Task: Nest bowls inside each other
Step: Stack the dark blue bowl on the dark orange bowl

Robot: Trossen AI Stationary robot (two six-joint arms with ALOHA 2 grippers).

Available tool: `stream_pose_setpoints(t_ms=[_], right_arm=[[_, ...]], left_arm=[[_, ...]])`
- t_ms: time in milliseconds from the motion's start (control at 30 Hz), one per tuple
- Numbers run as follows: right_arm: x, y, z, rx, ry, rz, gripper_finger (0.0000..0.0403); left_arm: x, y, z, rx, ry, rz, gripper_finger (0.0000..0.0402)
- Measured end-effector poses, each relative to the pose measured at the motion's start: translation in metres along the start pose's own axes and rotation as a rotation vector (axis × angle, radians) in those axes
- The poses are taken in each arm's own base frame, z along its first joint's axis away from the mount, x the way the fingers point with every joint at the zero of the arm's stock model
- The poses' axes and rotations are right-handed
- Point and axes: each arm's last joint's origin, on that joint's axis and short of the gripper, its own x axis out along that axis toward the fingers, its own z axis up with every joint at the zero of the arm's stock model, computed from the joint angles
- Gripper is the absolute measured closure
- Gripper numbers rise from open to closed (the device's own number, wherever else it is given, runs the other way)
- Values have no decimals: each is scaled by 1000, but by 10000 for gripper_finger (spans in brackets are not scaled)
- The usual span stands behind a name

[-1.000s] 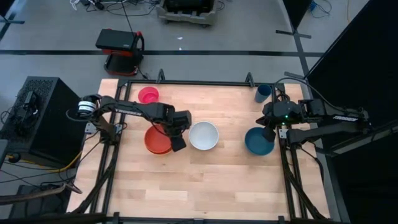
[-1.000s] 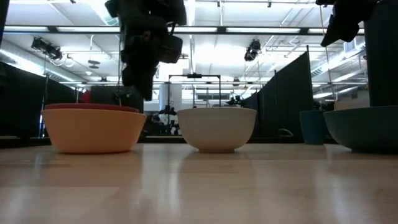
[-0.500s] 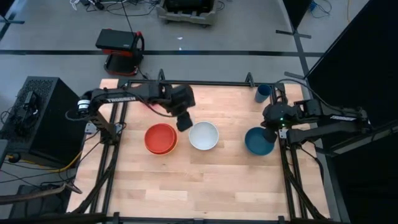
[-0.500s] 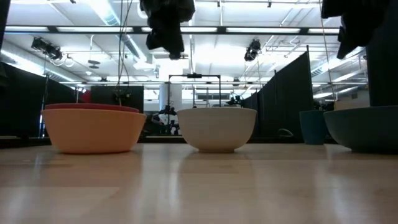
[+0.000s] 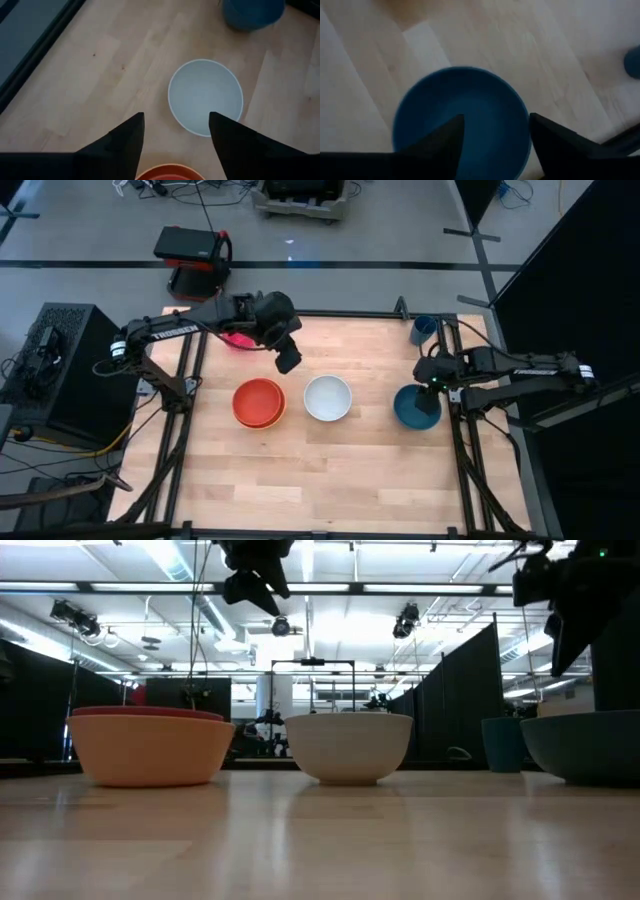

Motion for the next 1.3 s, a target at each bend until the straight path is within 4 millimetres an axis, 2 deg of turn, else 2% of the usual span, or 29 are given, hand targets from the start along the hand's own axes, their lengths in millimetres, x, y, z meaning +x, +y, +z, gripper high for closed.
stream_pose_setpoints(t_ms=[133, 433, 1300], right_arm=[[12, -1, -3, 5, 40, -15, 174], [25, -9, -7, 52, 79, -27, 200], [51, -21, 8, 198, 258, -53, 209]], left_arm=[[-8, 5, 0, -12, -22, 5, 186], [-9, 5, 0, -13, -22, 4, 188], [-9, 4, 0, -34, -19, -12, 187]])
